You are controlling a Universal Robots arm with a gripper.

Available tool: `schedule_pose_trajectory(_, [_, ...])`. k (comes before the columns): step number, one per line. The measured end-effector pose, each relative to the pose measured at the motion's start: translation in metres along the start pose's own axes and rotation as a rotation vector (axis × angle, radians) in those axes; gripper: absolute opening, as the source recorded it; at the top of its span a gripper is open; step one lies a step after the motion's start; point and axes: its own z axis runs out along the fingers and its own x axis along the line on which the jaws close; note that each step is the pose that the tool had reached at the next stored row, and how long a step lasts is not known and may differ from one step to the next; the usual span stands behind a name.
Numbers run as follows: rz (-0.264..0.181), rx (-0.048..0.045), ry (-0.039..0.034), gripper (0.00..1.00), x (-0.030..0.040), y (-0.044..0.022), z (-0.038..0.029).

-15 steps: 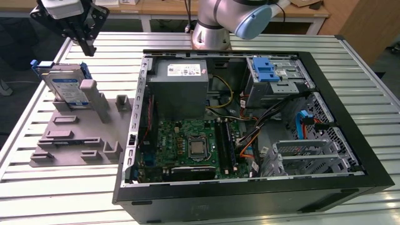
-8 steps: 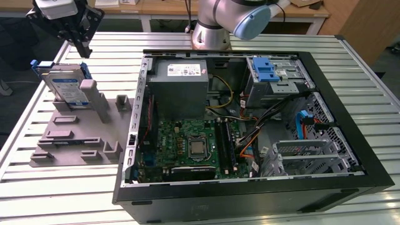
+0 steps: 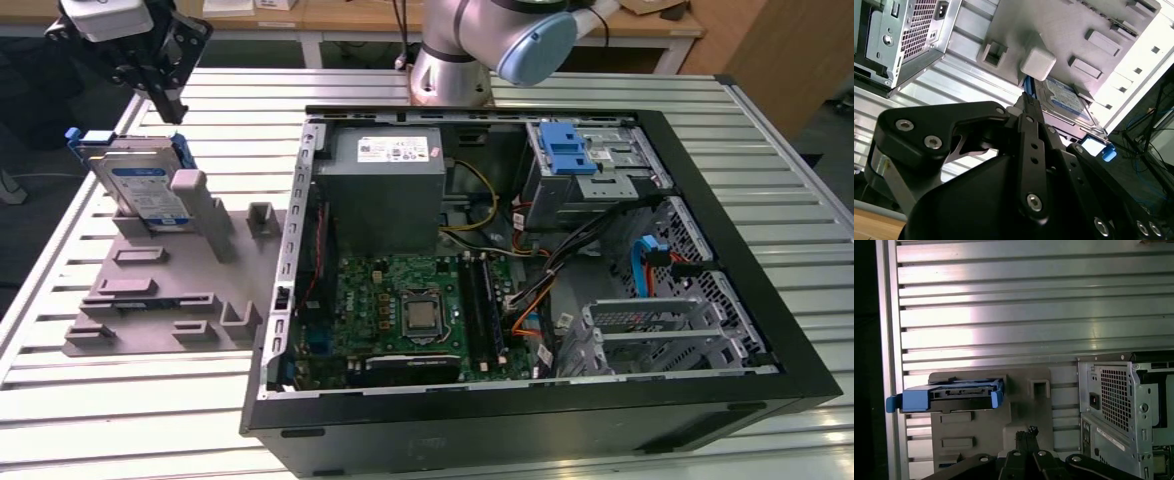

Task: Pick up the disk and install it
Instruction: 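Reach for the disk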

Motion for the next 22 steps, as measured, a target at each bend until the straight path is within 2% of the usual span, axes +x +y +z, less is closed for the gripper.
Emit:
schedule_pose_trajectory(15, [0.0,-0.0001,-0.0001,0.11,0.0105,0.0002,0.0007])
schedule_pose_trajectory(22, [0.0,-0.0001,-0.0001,0.11,0.0111,0.0002,0.0007])
